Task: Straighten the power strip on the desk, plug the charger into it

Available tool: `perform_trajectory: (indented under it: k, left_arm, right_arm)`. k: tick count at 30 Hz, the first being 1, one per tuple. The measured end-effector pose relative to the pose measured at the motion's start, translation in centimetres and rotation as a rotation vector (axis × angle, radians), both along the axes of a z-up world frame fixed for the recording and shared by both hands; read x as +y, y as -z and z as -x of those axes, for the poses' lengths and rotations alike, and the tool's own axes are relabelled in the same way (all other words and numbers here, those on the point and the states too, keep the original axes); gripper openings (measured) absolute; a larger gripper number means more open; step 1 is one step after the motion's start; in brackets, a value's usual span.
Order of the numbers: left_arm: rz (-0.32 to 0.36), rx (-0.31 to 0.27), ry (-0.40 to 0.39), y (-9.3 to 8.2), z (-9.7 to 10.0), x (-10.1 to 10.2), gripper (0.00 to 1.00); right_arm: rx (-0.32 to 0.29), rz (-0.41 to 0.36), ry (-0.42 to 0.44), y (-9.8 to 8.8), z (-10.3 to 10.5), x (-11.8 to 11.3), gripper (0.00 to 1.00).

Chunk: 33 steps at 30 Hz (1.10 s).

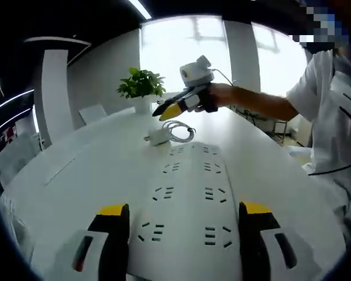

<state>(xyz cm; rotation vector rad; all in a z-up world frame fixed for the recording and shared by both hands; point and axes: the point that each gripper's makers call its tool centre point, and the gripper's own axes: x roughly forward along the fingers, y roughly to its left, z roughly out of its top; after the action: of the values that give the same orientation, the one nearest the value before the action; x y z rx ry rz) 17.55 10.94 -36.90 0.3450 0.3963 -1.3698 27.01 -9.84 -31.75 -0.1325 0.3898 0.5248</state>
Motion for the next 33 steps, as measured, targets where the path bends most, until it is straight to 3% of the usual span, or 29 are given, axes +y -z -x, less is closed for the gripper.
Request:
perform_trajectory:
  k: [7,13,20,30,33]
  left_arm:
    - [0.015,-0.003,-0.007,-0.1,-0.1,0.1,0.77]
    - [0.029,0.024,-0.022,-0.1,-0.1,0.2,0.78]
    - [0.028,0.026,-0.02,0.0,-0.1,0.2,0.78]
    - [0.032,0.026,-0.023,0.0,-0.1,0.2,0.78]
    - [0.033,0.027,-0.024,0.0,-0.2,0.2,0.78]
  right_arm:
    - [0.006,-0.018,0.065,2.0,-1.3,2.3,0.42]
    - [-0.001,0.077,0.065,2.9,-0.8,1.3,0.42]
    - [0.02,-0.003,0.035,3.4,-0.3,0.8,0.41]
    - [-0.035,-0.016,-0.012,3.5,-0.6,1.0,0.36]
    - [-0.04,-0.061,-0.004,3.3,-0.8,0.7,0.33]
